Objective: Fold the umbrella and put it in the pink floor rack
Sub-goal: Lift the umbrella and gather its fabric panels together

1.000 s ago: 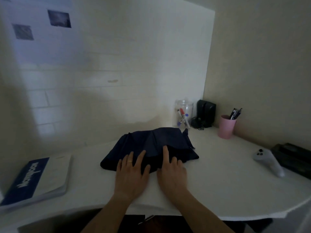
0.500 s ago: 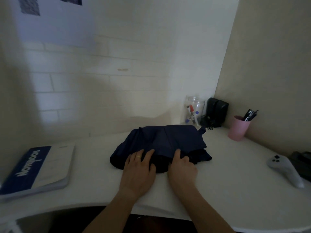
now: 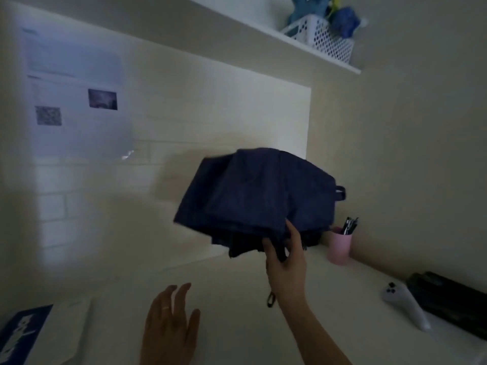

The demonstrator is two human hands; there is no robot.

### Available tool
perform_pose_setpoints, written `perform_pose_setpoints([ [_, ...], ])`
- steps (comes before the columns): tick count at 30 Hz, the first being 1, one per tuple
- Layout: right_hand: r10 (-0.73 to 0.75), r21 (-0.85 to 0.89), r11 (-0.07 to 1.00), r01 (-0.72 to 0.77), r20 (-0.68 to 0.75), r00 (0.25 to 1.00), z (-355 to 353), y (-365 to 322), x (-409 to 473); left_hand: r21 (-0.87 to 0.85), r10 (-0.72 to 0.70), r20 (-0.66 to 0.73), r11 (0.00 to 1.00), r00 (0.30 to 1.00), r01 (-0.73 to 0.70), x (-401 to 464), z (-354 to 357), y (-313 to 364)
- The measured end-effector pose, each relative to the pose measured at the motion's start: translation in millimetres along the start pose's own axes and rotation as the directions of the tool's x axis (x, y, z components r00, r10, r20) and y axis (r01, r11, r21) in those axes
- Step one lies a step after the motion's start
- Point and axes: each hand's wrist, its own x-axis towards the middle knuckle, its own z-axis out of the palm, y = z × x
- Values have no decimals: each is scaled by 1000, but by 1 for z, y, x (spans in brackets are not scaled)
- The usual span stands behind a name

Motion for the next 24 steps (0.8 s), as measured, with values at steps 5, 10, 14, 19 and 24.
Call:
perform_pose_setpoints([
  [5, -83, -180, 980, 89, 42, 996, -4, -11, 21, -137, 53, 11, 989, 999, -51, 28, -24, 19],
  [10, -129, -286, 947, 143, 66, 989, -6, -8, 14, -367, 21, -66, 929, 998, -44, 59, -51, 69],
  [14, -67, -353, 930, 101, 106, 992, -5, -3, 13, -488, -7, -69, 873, 998, -28, 66, -64, 97],
  [19, -148, -344, 920, 186, 134, 980, -13, -12, 12, -545, 11, -51, 837, 999, -37, 61, -73, 115],
  [24, -212, -373, 904, 208, 30, 977, -19, -34, 5, -598, -4, -63, 801, 998, -35, 59, -78, 121],
])
